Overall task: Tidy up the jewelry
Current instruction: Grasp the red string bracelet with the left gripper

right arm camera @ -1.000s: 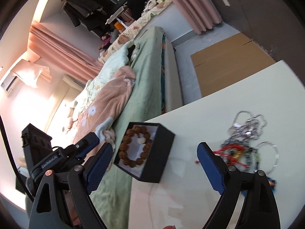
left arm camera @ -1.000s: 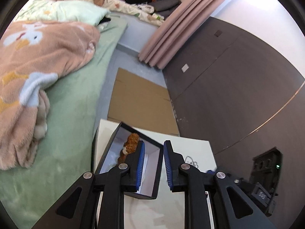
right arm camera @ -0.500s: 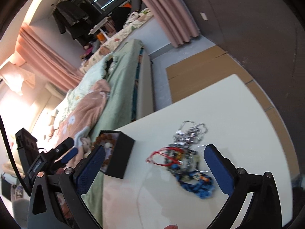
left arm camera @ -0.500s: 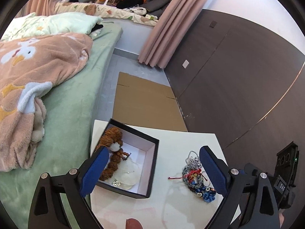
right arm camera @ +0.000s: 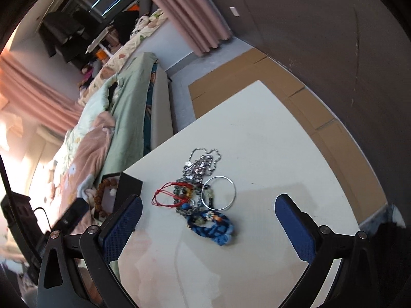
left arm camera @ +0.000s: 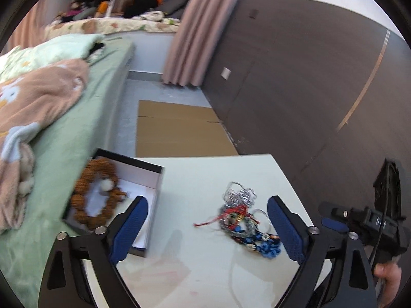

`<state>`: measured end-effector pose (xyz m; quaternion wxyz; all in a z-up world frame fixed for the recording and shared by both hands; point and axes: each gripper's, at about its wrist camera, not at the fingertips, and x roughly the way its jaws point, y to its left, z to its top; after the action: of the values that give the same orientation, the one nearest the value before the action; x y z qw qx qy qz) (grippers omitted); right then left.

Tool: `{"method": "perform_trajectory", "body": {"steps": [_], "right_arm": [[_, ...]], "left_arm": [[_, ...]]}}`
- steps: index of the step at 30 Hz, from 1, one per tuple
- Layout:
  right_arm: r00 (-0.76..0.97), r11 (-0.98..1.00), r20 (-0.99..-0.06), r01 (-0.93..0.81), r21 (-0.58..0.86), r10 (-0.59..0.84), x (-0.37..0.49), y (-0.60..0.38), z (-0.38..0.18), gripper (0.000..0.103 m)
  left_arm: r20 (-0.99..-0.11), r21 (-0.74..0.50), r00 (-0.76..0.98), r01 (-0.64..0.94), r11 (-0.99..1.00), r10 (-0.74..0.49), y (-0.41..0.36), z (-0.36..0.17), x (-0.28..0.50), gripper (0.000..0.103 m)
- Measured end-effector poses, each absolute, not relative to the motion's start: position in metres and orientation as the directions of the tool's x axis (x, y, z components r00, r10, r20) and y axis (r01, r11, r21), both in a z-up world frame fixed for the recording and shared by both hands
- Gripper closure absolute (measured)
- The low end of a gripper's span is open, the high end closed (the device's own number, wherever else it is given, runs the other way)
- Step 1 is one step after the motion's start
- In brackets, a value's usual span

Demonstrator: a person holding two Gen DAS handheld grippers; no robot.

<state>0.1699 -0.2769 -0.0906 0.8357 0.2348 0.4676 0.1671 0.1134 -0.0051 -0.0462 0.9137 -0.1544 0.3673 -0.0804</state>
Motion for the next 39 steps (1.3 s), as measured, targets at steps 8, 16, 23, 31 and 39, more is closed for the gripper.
{"method": "perform_trajectory", "body": {"steps": [8,16,23,31,39], "right_arm": [[0.486,0.837,-0.727,-0.018,0.547,0.485,0.178,-0.287,-0.104,0.000],[0.413,0.838,-0.763,-0.003,0.545,0.498,0.191,-0.273,-0.122,0.022],[0.381,0.840,-0.777,0.002,0.542,0.500,0.203,-0.267,-0.130,0.022],[0.321,0.794,-0.748,-0.019,0.608,0.580,0.215,-0.243,-0.141,0.039],[0.299,0.801,-0.762,-0.014,0.599,0.575,0.223,-0.220,-0.153,0.064]], "left_arm": [[-0.710,-0.298,0.643,0.095,0.950,-0.287,-0.042,-0.072,0.137,0.043],[-0.761,-0.229,0.595,0.126,0.965,-0.259,-0.064,-0.098,0.157,0.048],[-0.778,-0.241,0.571,0.113,0.964,-0.262,-0.061,-0.117,0.176,0.056],[-0.760,-0.317,0.556,0.133,0.939,-0.336,-0.054,-0.115,0.176,0.097],[-0.727,-0.331,0.598,0.123,0.936,-0.336,-0.032,-0.091,0.157,0.097]]}}
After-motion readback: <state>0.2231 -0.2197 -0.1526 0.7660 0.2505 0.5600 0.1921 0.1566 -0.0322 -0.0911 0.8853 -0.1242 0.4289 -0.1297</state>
